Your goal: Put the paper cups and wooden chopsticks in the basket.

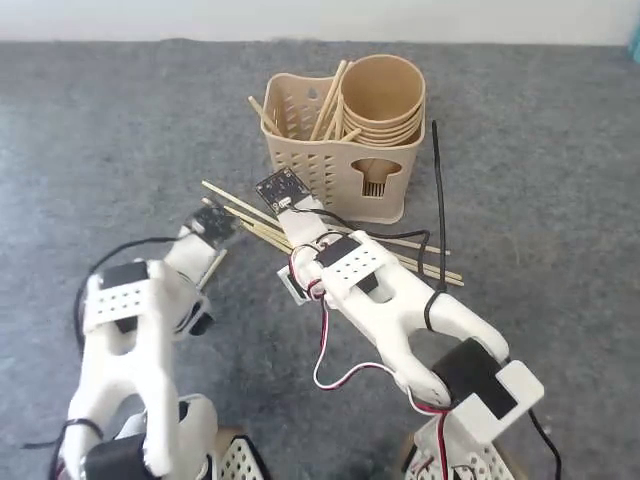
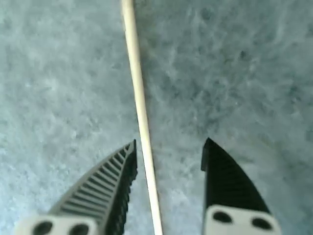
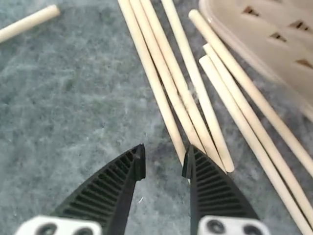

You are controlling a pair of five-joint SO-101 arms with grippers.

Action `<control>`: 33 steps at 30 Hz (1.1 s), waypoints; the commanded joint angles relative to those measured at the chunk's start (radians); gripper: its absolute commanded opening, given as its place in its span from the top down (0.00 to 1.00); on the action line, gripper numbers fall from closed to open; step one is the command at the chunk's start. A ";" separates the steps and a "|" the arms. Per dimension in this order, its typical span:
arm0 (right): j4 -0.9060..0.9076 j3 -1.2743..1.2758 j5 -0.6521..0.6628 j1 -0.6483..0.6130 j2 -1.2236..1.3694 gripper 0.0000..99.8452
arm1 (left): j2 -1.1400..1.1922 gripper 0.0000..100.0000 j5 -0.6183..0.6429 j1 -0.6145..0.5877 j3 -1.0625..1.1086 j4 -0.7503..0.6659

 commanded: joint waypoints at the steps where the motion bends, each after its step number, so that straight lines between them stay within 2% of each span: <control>1: 0.042 -0.049 0.015 -0.010 -0.013 0.86 | -0.028 0.80 0.023 0.008 0.015 -0.075; 11: 0.088 -0.051 0.015 -0.007 -0.015 0.86 | 0.055 0.80 0.026 0.006 0.005 -0.187; 17: 0.107 -0.051 0.015 -0.010 -0.016 0.86 | 0.207 0.80 0.041 -0.055 -0.124 -0.163; 25: 0.107 -0.051 0.015 -0.005 -0.015 0.86 | 0.374 0.81 0.035 -0.052 -0.266 -0.057; 27: 0.107 -0.051 0.015 -0.004 -0.015 0.86 | 0.405 0.84 0.035 -0.052 -0.295 -0.029; 30: 0.107 -0.051 0.015 -0.004 -0.015 0.86 | 0.442 0.99 0.035 -0.052 -0.326 0.014; 33: 0.107 -0.051 0.012 -0.004 -0.015 0.86 | 0.453 0.99 0.035 -0.052 -0.329 0.046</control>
